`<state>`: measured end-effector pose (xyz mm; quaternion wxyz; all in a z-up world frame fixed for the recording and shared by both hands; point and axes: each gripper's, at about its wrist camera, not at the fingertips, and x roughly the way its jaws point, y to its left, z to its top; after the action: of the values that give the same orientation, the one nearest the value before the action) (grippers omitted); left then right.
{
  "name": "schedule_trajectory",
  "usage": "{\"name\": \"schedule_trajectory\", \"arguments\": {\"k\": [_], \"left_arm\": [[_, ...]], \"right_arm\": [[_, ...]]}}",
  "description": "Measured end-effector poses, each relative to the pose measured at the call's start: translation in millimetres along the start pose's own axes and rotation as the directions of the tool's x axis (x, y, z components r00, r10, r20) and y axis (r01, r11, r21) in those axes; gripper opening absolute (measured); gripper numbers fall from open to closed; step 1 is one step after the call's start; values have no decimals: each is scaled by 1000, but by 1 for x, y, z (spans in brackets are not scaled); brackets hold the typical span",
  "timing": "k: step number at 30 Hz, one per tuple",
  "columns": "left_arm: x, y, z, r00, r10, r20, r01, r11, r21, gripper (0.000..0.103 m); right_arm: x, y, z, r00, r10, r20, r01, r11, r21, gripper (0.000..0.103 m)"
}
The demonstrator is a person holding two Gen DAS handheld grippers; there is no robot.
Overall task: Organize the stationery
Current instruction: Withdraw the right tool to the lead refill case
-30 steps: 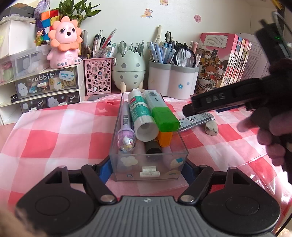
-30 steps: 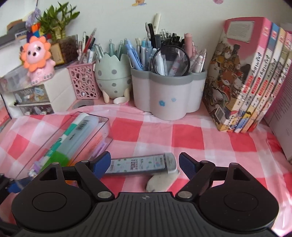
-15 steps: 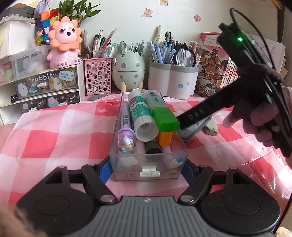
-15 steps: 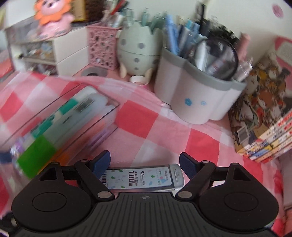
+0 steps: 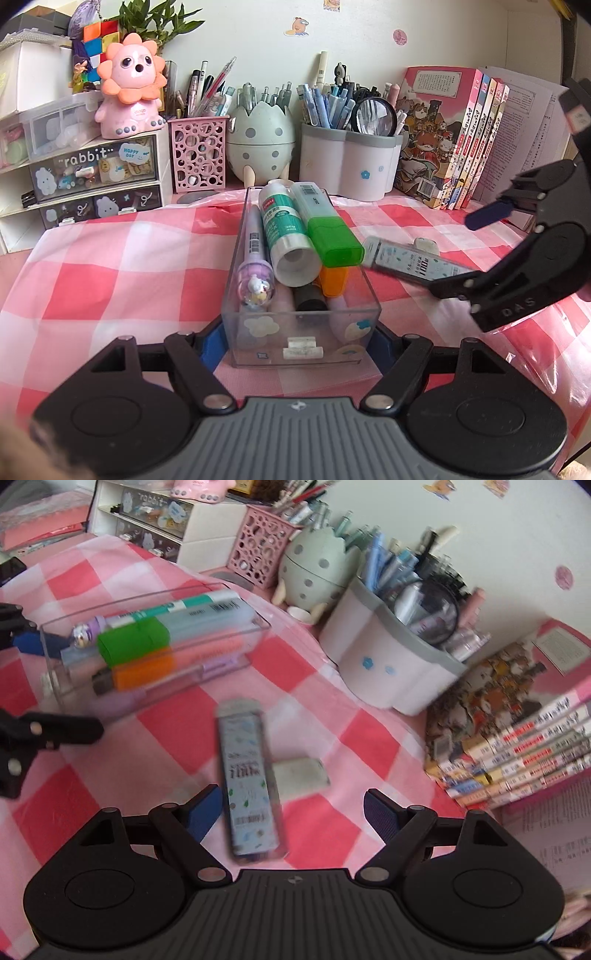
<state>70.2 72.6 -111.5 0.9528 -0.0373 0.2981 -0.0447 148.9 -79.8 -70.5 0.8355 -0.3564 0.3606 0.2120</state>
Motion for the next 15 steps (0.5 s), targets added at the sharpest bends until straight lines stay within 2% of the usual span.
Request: {"name": "schedule_trajectory", "arguments": {"k": [3, 6, 8, 10, 15], "left_arm": [[0, 0, 0, 1000, 0, 0, 0, 1000, 0, 50], [0, 0, 0, 1000, 0, 0, 0, 1000, 0, 50], [0, 0, 0, 1000, 0, 0, 0, 1000, 0, 50], [0, 0, 0, 1000, 0, 0, 0, 1000, 1, 50], [0, 0, 0, 1000, 0, 0, 0, 1000, 0, 50]], "right_arm": [[-5, -2, -4, 1000, -2, 7, 1, 1000, 21, 77], [-11, 1, -4, 997, 42, 57, -43, 999, 16, 71], [-9, 2, -3, 996, 57, 68, -58, 998, 13, 64], [-5, 2, -1, 995, 74, 72, -75, 997, 10, 56], [3, -2, 0, 992, 115, 46, -118, 991, 62, 50]]}}
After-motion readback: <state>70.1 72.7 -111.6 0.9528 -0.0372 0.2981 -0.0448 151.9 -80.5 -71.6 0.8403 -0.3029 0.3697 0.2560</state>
